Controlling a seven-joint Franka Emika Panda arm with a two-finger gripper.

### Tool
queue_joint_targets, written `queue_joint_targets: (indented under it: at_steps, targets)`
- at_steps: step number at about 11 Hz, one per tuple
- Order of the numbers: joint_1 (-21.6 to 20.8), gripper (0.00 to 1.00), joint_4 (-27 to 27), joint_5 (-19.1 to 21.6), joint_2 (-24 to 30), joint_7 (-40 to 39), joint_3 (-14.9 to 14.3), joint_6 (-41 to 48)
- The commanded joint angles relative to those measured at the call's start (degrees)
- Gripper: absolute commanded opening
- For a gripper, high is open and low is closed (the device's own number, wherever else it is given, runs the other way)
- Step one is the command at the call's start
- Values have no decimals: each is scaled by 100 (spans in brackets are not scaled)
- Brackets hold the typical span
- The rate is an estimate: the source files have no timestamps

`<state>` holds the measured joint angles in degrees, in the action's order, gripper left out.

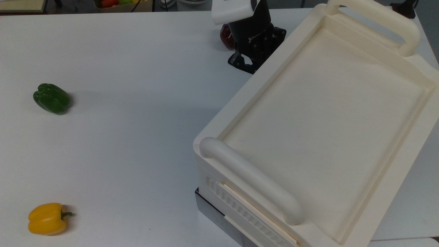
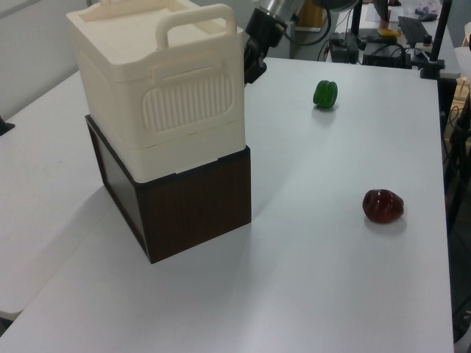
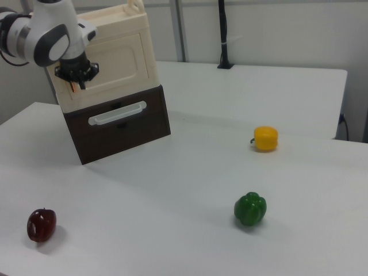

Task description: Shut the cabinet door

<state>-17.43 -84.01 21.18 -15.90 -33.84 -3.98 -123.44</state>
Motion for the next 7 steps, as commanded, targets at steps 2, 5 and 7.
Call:
queue_joint_targets:
  at_steps: [2,5,7]
  targets:
    - [1066,7,24,-759,271,1269,565,1600]
    - [1486,8,7,-1819,394,2425,583,2805]
    - [1629,21,7,-1775,508,2444,208,3036]
